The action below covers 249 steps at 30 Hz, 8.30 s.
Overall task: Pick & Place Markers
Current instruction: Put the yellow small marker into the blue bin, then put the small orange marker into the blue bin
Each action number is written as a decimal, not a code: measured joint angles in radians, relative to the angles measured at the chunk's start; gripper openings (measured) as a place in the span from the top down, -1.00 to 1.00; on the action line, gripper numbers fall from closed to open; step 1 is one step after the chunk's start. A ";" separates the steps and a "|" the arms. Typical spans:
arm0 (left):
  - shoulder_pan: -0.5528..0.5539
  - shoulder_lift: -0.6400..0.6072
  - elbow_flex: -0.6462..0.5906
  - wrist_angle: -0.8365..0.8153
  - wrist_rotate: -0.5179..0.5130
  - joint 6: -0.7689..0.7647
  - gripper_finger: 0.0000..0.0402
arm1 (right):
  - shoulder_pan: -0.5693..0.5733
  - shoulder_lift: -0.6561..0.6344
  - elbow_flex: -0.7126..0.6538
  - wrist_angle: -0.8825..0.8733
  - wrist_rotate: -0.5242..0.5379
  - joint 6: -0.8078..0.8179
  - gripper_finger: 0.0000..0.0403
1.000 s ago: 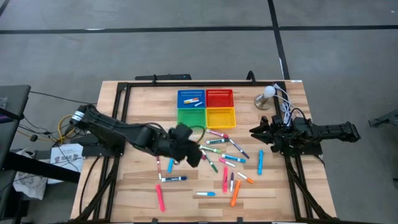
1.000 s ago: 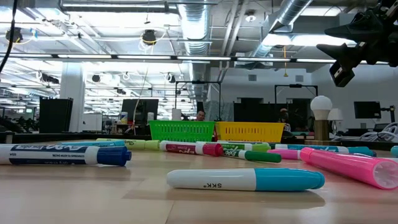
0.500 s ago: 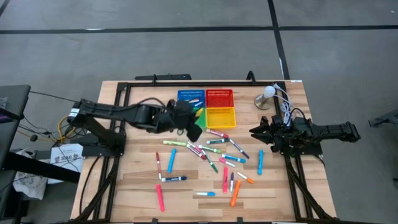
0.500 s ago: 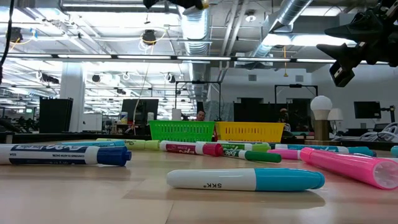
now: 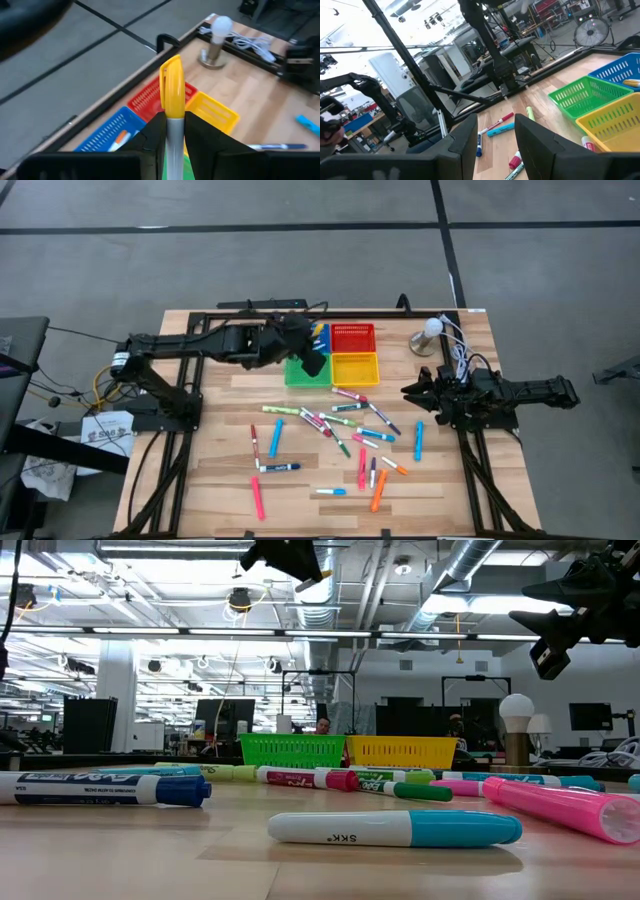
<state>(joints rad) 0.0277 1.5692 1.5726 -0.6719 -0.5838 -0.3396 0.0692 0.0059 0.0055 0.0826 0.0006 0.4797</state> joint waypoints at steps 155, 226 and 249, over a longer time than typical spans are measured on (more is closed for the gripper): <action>-0.469 -0.192 -1.019 1.039 0.406 -0.534 0.64 | 0.265 0.393 0.191 0.024 -0.051 0.130 0.40; -0.390 -0.192 -1.030 1.052 0.450 -0.181 0.64 | 0.525 1.596 0.711 -0.508 -0.090 0.637 0.44; -0.390 -0.192 -1.030 1.062 0.450 -0.181 0.64 | 0.525 1.596 0.707 -0.501 -0.058 0.737 0.70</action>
<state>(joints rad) -0.3625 1.3769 0.5426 0.3904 -0.1337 -0.5201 0.5941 1.6016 0.7128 -0.4183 -0.0574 1.2162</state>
